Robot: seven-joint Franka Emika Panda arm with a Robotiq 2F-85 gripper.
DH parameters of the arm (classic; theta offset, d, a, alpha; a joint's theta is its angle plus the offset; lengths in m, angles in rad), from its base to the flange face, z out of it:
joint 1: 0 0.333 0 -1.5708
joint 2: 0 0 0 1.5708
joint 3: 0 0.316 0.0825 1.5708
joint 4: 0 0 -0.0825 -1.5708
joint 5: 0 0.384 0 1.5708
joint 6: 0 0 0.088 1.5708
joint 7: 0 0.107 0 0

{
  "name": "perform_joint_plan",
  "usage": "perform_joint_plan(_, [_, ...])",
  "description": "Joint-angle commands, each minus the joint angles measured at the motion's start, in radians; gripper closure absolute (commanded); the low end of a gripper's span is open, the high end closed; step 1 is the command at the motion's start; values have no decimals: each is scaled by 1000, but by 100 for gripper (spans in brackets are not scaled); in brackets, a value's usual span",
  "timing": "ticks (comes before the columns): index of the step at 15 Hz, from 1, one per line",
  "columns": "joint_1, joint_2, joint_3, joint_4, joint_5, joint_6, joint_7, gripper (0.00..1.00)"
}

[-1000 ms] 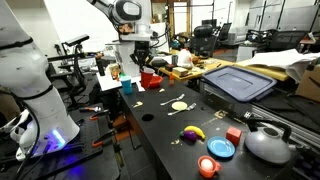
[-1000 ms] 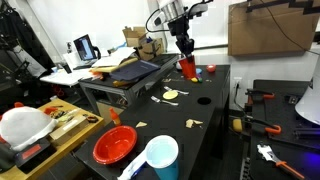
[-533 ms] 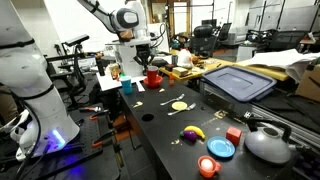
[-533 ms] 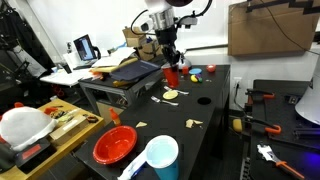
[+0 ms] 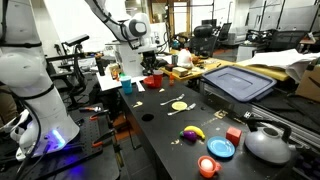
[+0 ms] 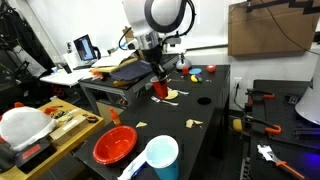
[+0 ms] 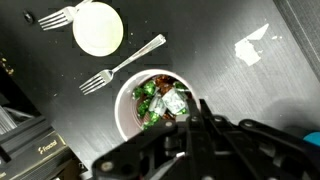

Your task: Move the red cup to the left

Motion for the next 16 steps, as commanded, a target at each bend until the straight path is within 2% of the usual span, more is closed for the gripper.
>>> perform_joint_plan(1, [22,70,19,39,-48,25,66,99])
perform_joint_plan(8, [61,136,53,43,-64,53,83,99])
perform_joint_plan(16, [75,170,56,34,-80,62,83,99])
